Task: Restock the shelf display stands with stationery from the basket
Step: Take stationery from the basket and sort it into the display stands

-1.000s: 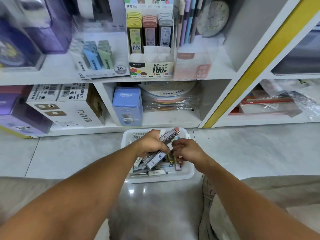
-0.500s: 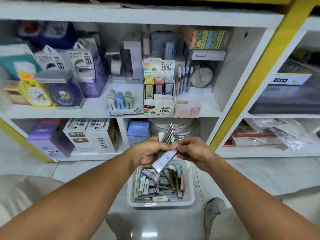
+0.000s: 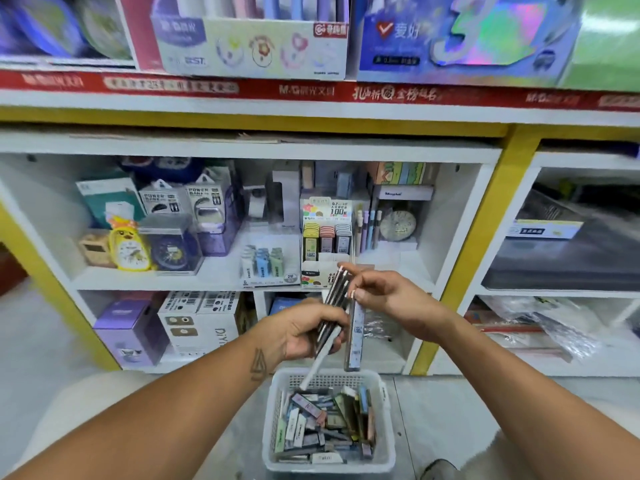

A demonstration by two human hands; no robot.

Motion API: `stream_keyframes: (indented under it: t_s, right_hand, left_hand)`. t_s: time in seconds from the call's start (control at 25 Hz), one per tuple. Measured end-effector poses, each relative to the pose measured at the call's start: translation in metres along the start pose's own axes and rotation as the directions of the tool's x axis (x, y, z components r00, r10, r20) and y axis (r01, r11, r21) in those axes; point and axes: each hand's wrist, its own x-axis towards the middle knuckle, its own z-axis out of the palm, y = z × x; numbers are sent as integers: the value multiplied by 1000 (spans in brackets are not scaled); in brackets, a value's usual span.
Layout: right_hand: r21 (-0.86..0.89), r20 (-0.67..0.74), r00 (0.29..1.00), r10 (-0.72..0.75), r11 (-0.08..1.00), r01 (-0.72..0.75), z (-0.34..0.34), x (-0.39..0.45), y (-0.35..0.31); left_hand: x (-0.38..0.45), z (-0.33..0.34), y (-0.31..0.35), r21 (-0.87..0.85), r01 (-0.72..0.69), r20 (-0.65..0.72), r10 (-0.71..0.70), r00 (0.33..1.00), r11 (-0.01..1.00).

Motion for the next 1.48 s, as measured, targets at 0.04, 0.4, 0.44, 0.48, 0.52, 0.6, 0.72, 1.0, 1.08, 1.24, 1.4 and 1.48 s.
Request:
stream_keyframes:
  t_s: [0.04,0.4,0.44,0.48,0.52,0.6,0.72,1.0,1.08,1.24,1.4,1.48]
  right_hand:
    - [6,0,1000,17,1000,-17,1,1,-1]
    - [12,-82,995,48,999,-47,-16,26,-21]
    - [22,-169,985,45,999,-42,-24,35,-26]
    - [26,-277,960,45,999,-39,-34,44,-32]
    - [22,-391,919,40,999,-34,-43,53,-36]
    - [-20,-565,825,-5,1000,-8,-60,72,-41]
    - [-228,-627,771,-113,973,-43,-71,95,-32]
    - [-571,-517,799,-307,819,-56,-70,125,5]
    - [-627,-480,813,-330,777,-54,-72,128,6]
    - [-719,-382,830,-406,695,9,-67,136,11]
    - [-792,-308,833,-459,609,42,-65,141,13]
    - [-814,-286,841,-460,580,40,-63,142,13]
  left_hand:
    - [-3,1,1,-8,0,6,0,1000,1000]
    - [-8,1,29,-69,7,-17,-8,1000,998]
    - [-3,0,35,-108,-17,-59,11,998,994]
    - [2,-2,42,-151,-46,-102,31,994,987]
    - [7,-5,51,-197,-75,-142,47,989,978]
    - [18,-11,70,-262,-122,-208,67,976,957]
    - [30,-17,90,-283,-149,-273,70,959,947]
    - [51,-40,97,-339,-114,-240,32,970,934]
    - [54,-42,100,-350,-130,-252,40,967,928]
    - [61,-44,104,-368,-135,-286,27,958,920]
    - [63,-44,104,-405,-129,-300,2,954,905]
    - [64,-43,104,-406,-126,-306,-5,952,905]
